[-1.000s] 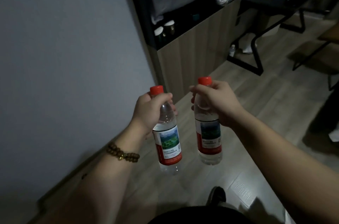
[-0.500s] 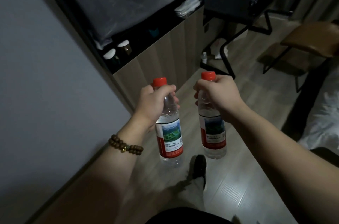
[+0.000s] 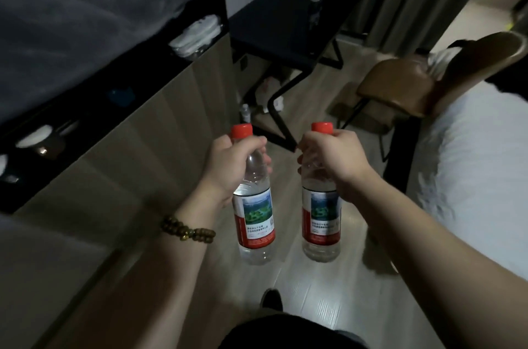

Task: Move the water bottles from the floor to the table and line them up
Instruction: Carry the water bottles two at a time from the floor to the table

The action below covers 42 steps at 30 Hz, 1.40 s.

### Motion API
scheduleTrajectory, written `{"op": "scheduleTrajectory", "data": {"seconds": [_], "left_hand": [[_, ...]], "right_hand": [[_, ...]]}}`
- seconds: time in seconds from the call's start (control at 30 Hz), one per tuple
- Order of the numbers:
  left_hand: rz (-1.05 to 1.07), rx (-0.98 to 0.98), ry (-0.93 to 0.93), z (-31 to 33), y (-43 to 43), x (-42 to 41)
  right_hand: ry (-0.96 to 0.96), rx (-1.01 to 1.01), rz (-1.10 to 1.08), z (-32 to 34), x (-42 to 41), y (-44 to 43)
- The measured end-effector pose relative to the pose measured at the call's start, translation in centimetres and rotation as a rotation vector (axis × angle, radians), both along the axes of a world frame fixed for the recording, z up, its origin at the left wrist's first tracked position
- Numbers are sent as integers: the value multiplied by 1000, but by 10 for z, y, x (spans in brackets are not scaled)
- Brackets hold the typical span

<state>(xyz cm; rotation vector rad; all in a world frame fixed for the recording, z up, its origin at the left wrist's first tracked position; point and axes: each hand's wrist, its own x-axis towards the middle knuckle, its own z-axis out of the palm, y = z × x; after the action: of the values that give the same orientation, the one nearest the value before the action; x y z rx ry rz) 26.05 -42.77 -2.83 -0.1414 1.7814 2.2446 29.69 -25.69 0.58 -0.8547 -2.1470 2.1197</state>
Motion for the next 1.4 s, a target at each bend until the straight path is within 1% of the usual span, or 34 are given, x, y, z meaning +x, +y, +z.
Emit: {"op": "scheduleTrajectory", "data": {"seconds": [0.13,0.27,0.43,0.53,0.7,0.77,0.87,1.0,1.2,1.4], "left_hand": [[-82,-31,43,13,60,-76],[-100,-8,53,12,121,-143],[-45,-73,79,0,211,-232],[19,-94,49,2,262,-289],[90,-160,26,11,325,-375],[134,-217,45,14,344,-409],[157,-206,40,19,369,-456],[149,-193,46,15,393,-527],[107,-182,59,0,418,-653],[53,-248,126,5,424,-764]], "right_hand": [[17,52,-68,-2,-65,65],[49,62,-83,-11,-128,125],[109,13,-36,-20,-232,209],[140,-11,18,-15,-298,259],[166,31,127,0,-402,332],[165,68,148,5,-444,354],[163,145,183,9,-503,382],[180,138,193,5,-577,407],[200,200,199,-5,-687,432],[215,226,199,-4,-784,451]]}}
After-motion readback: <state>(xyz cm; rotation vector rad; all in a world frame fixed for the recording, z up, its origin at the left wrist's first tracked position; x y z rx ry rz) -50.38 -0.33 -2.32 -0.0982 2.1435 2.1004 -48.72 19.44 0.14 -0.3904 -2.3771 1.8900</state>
